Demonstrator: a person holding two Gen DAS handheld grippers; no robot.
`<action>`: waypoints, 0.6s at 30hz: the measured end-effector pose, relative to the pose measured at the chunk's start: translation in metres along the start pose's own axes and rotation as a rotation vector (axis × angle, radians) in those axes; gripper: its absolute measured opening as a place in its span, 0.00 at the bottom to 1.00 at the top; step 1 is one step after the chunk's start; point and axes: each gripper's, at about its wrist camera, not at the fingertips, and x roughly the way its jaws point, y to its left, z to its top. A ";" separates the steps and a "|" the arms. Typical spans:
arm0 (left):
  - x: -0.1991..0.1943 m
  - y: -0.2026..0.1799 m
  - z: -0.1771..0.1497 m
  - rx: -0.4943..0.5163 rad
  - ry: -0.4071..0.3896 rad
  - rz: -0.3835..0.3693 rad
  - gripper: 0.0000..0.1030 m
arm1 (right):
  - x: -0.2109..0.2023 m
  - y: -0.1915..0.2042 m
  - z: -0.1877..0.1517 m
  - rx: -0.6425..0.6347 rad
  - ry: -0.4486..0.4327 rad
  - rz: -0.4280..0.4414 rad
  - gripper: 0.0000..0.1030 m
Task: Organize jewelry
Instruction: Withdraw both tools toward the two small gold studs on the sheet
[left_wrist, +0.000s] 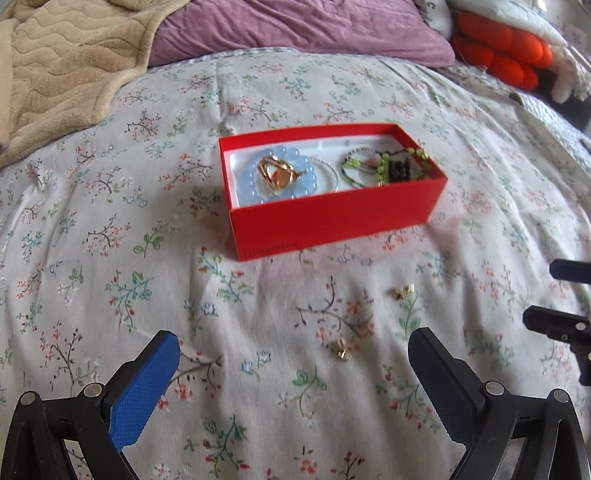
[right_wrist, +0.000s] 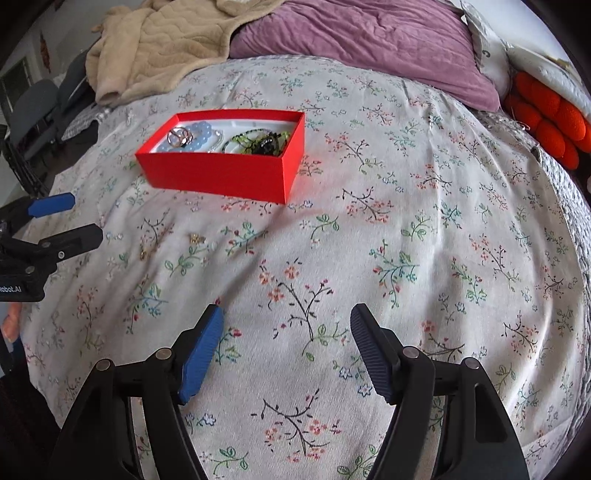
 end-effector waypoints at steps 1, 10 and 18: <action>0.000 0.000 -0.004 0.008 0.003 0.002 0.98 | 0.000 0.001 -0.004 -0.005 0.004 0.000 0.72; 0.019 0.002 -0.031 0.062 0.071 0.013 0.98 | 0.013 0.009 -0.031 -0.067 0.057 -0.025 0.72; 0.034 -0.012 -0.042 0.161 0.091 -0.039 0.98 | 0.022 0.008 -0.032 -0.069 0.061 -0.027 0.77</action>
